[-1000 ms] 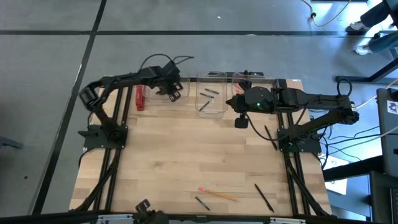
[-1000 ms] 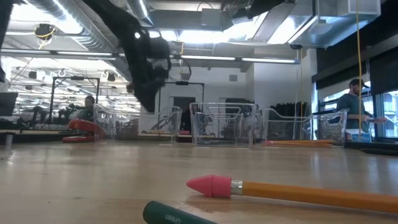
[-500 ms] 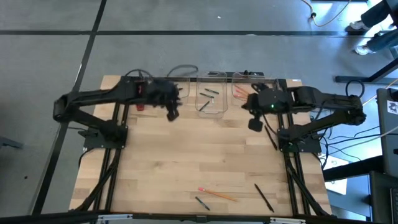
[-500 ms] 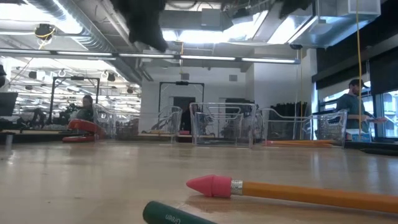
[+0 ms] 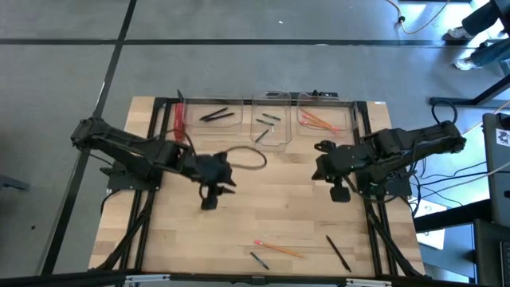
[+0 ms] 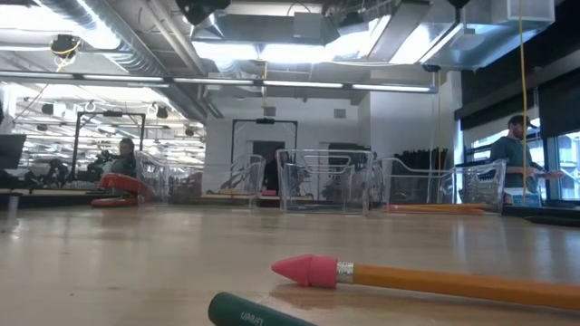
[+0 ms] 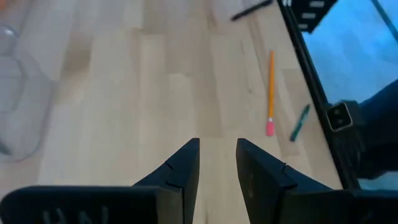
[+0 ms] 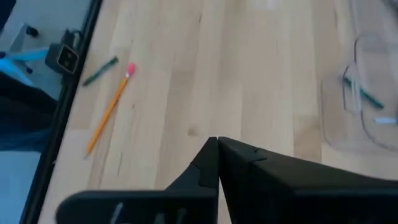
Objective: Sort crayons/erasers/pens/pencils in bins
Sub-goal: Put the orange pencil into the right transparent bin
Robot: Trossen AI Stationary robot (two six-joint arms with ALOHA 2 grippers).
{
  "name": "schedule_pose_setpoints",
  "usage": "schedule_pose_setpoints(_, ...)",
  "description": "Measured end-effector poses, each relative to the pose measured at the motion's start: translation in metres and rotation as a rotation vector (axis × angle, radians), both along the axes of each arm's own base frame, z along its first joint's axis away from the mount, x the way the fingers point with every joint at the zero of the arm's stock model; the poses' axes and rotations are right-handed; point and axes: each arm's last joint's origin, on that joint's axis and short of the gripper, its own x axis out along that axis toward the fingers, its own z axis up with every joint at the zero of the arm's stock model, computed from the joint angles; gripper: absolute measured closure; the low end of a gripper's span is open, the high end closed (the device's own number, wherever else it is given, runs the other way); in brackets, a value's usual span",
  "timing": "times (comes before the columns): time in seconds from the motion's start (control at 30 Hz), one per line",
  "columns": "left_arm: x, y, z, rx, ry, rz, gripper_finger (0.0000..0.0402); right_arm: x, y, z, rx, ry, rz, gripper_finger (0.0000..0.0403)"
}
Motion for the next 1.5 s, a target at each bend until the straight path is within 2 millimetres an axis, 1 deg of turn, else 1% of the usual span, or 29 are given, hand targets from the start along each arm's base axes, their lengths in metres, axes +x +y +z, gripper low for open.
schedule_pose_setpoints(0.13, 0.004, -0.019, -0.009, 0.002, 0.025, -0.036, 0.0304, 0.001, 0.008, 0.003, -0.015, -0.052, 0.015, 0.0397)
schedule_pose_setpoints(0.3, 0.009, -0.036, -0.024, -0.013, 0.083, -0.052, 0.0304, -0.002, 0.023, 0.002, 0.028, -0.041, 0.049, 0.0397)
schedule_pose_setpoints(0.37, 0.01, -0.043, -0.028, -0.016, 0.102, -0.059, 0.0304, 0.002, 0.03, -0.001, 0.027, -0.037, 0.074, 0.0397)
schedule_pose_setpoints(0.5, 0.01, -0.051, -0.032, -0.021, 0.114, -0.059, 0.0304, 0.021, 0.046, -0.009, 0.025, -0.067, 0.121, 0.0397)
schedule_pose_setpoints(0.67, 0.007, -0.056, -0.032, -0.069, 0.112, 0.04, 0.0304, 0.046, 0.061, -0.027, -0.012, -0.073, 0.188, 0.0397)
schedule_pose_setpoints(0.77, 0.006, -0.058, -0.031, -0.087, 0.103, 0.095, 0.0304, 0.062, 0.059, -0.037, -0.02, -0.044, 0.209, 0.0397)
schedule_pose_setpoints(0.9, 0.004, -0.061, -0.03, -0.118, 0.09, 0.186, 0.0304, 0.084, 0.049, -0.038, 0.025, -0.009, 0.223, 0.0397)
schedule_pose_setpoints(1.0, 0.002, -0.066, -0.03, -0.163, 0.09, 0.238, 0.0304, 0.101, 0.048, -0.041, 0.061, 0.02, 0.23, 0.0397)
schedule_pose_setpoints(1.1, -0.003, -0.076, -0.03, -0.181, 0.075, 0.268, 0.0304, 0.117, 0.054, -0.05, 0.056, 0.081, 0.27, 0.0397)
schedule_pose_setpoints(1.27, -0.015, -0.092, -0.027, -0.215, 0.048, 0.306, 0.0304, 0.146, 0.07, -0.063, 0.05, 0.15, 0.274, 0.0397)
schedule_pose_setpoints(1.4, -0.025, -0.104, -0.025, -0.233, 0.032, 0.304, 0.0304, 0.168, 0.078, -0.078, 0.086, 0.191, 0.199, 0.0397)
schedule_pose_setpoints(1.5, -0.032, -0.111, -0.023, -0.244, 0.019, 0.305, 0.0304, 0.176, 0.082, -0.089, 0.092, 0.218, 0.183, 0.0397)
